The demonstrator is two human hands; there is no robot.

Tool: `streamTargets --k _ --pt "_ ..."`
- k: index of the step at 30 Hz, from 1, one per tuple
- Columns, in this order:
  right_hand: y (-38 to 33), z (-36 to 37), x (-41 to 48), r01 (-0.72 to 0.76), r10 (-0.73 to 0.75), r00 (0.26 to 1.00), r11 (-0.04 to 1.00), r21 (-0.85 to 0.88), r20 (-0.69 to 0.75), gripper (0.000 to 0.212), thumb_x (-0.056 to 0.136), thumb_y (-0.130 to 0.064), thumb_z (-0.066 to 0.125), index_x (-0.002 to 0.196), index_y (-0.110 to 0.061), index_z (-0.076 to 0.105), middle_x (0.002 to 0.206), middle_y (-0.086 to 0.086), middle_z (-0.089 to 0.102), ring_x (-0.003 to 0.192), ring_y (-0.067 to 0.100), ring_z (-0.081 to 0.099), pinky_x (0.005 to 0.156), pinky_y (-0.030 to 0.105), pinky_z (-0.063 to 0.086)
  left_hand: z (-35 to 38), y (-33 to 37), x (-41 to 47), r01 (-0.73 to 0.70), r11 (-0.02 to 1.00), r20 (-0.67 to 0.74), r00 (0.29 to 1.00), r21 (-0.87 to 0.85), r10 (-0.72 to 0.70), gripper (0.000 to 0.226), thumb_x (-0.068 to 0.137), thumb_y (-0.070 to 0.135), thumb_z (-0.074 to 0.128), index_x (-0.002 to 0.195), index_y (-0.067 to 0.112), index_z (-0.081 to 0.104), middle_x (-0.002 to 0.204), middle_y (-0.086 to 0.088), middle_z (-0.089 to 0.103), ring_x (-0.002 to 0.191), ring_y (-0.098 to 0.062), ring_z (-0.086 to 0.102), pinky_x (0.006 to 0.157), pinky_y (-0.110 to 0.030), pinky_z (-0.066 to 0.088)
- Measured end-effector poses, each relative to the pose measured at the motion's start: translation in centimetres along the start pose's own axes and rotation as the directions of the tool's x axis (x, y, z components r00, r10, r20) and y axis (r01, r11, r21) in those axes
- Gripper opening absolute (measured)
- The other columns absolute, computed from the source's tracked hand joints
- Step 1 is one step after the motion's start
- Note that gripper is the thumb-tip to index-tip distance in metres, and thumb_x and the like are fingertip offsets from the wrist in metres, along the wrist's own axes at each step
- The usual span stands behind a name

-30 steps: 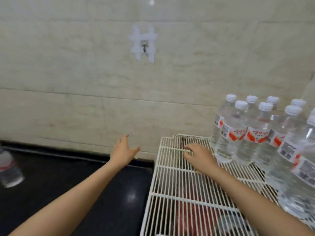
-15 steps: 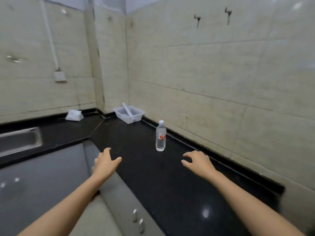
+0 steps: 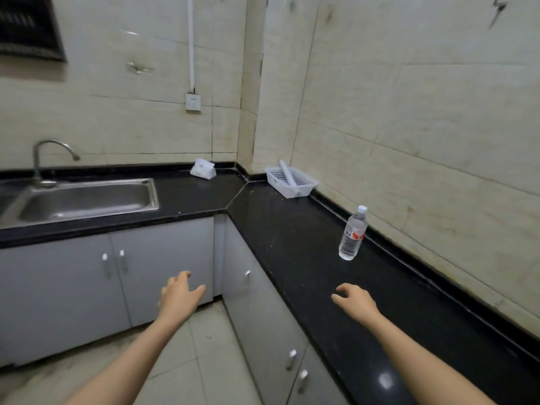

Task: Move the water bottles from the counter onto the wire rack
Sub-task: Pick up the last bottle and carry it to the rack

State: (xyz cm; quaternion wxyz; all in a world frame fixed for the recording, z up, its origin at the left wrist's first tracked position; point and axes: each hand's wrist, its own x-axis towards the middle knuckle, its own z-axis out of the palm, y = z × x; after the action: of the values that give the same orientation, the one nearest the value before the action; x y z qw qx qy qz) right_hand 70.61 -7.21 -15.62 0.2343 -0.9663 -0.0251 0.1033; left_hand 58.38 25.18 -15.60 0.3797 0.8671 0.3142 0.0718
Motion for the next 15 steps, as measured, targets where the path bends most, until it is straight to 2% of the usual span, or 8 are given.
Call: streamTargets --k 9,12,15 --pt "1.6 1.2 10.9 -0.126 0.135 0.990 0.971 0.204 -0.035 0.040 0.086 -0.026 0.059 0.121 -0.006 0.057 0.125 0.013 0.060 0.118 0.029 0.053 0.094 0.033 0.041 4.5 0.7 7.9 -0.009 0.994 0.056 0.998 0.109 0.003 0.051 0.086 0.029 0.053 0.132 0.012 0.040 0.139 -0.017 0.040 0.127 -0.035 0.036 0.102 -0.041 0.034" --pt "2.7 1.0 15.9 -0.156 0.183 0.981 0.944 0.291 -0.068 0.041 0.084 -0.023 0.062 0.120 -0.003 0.056 0.125 0.015 0.060 0.118 0.030 0.053 0.094 0.033 0.040 7.2 2.9 12.3 -0.038 0.987 0.092 0.996 0.153 0.024 0.050 0.087 0.031 0.051 0.132 0.014 0.038 0.139 -0.015 0.039 0.127 -0.033 0.036 0.101 -0.041 0.034" --pt "4.1 0.6 20.8 -0.195 0.244 0.966 0.902 0.386 -0.082 0.051 0.082 -0.022 0.065 0.126 -0.002 0.049 0.128 0.018 0.056 0.119 0.032 0.051 0.095 0.035 0.040 10.7 6.5 16.9 -0.083 0.978 0.149 0.987 0.193 0.054 0.050 0.088 0.031 0.049 0.133 0.014 0.037 0.140 -0.015 0.039 0.127 -0.033 0.037 0.102 -0.040 0.035"
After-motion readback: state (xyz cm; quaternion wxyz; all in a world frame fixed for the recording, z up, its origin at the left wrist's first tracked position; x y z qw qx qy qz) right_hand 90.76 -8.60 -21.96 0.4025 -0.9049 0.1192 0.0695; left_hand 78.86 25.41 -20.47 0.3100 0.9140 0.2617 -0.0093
